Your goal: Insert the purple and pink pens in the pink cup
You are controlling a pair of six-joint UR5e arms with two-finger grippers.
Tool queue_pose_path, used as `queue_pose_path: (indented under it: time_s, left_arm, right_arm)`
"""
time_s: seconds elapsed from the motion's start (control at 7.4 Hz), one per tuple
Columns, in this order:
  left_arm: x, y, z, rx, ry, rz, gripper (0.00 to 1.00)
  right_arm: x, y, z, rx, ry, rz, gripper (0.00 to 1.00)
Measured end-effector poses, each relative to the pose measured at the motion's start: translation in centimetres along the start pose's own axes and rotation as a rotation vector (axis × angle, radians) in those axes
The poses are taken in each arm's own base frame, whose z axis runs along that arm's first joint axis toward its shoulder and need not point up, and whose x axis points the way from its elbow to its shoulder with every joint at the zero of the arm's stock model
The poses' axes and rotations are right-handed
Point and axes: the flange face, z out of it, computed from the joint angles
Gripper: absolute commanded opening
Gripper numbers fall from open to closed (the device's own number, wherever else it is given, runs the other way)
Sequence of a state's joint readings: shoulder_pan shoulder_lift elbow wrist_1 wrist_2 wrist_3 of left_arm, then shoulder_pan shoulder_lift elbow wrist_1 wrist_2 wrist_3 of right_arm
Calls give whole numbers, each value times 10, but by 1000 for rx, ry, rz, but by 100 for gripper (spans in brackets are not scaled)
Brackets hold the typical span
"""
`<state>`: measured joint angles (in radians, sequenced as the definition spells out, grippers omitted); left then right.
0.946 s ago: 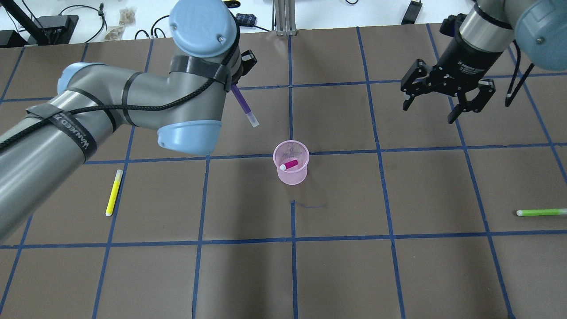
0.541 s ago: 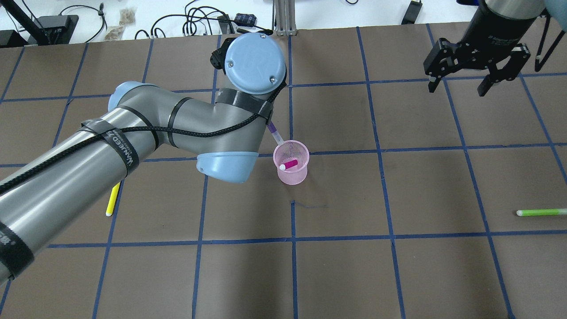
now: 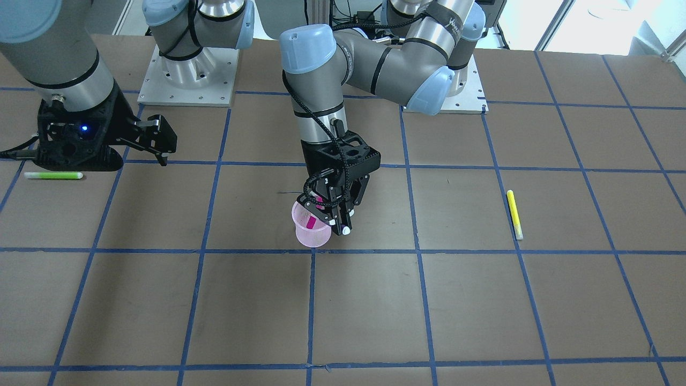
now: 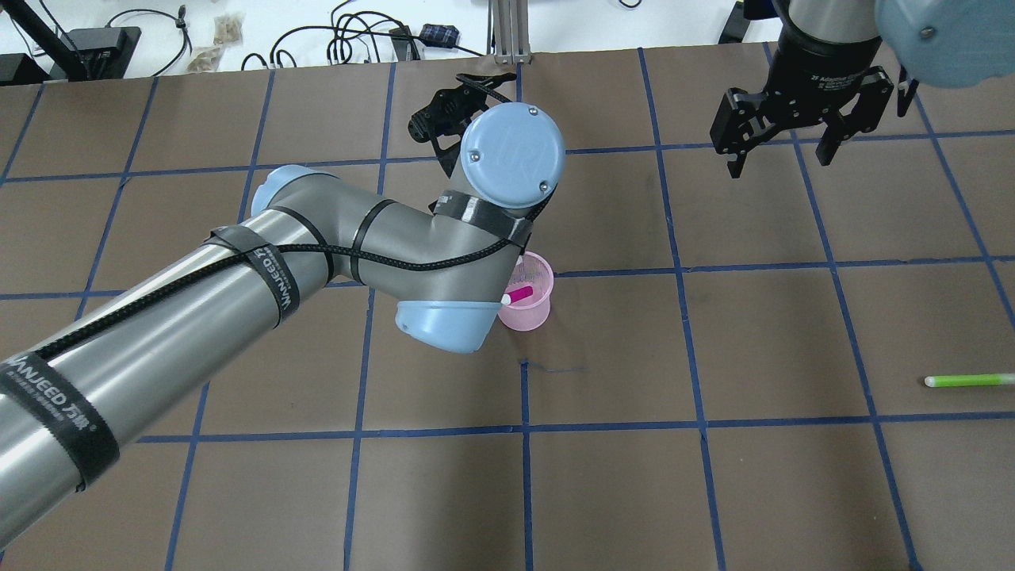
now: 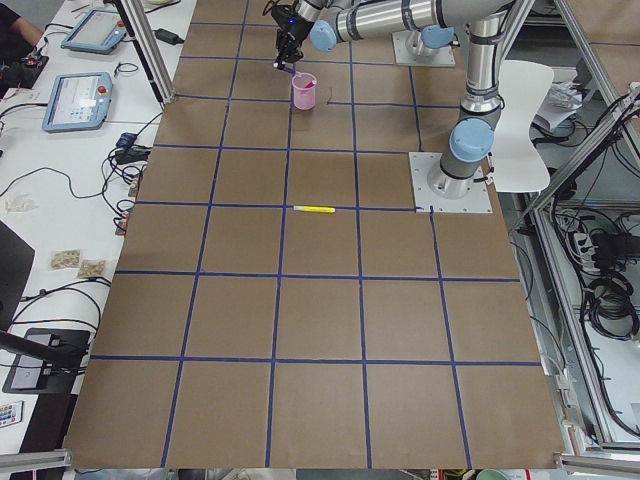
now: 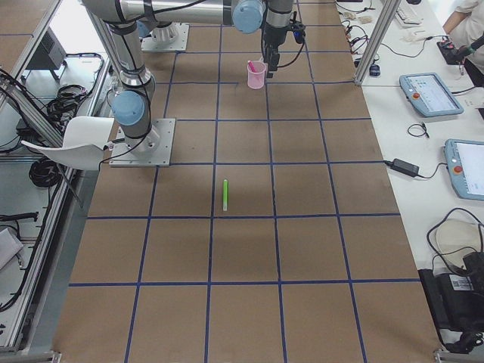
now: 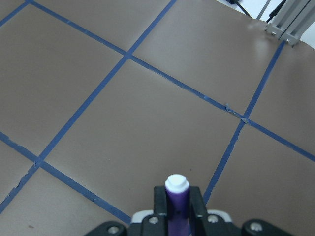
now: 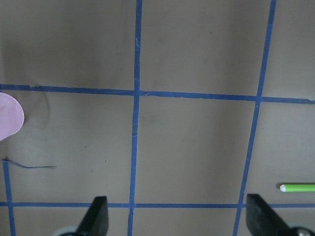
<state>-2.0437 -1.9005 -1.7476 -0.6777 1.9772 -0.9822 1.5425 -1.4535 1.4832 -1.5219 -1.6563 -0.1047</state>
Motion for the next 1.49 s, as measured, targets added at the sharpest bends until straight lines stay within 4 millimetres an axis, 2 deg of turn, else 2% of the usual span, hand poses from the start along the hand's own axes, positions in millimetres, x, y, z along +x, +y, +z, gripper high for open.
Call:
queue_pose_path:
  time_s: [0.68,0.81,1.08,1.49]
  left_arm:
    - [13,44,23,-26,-26,-27,0]
    - [12,48,26,-18,-39,-23,15]
    - [10,52,29,2,-58,-20,100]
    - [14,61,24,10,-54,-54,100]
  right_arm:
    - [-4,0,11,1,1,-18,100]
    - [-4,0,11,1,1,-17,100]
    - [-4,1,11,3,0,-15,100]
    - [-6,1,7,18,-42,-1,100]
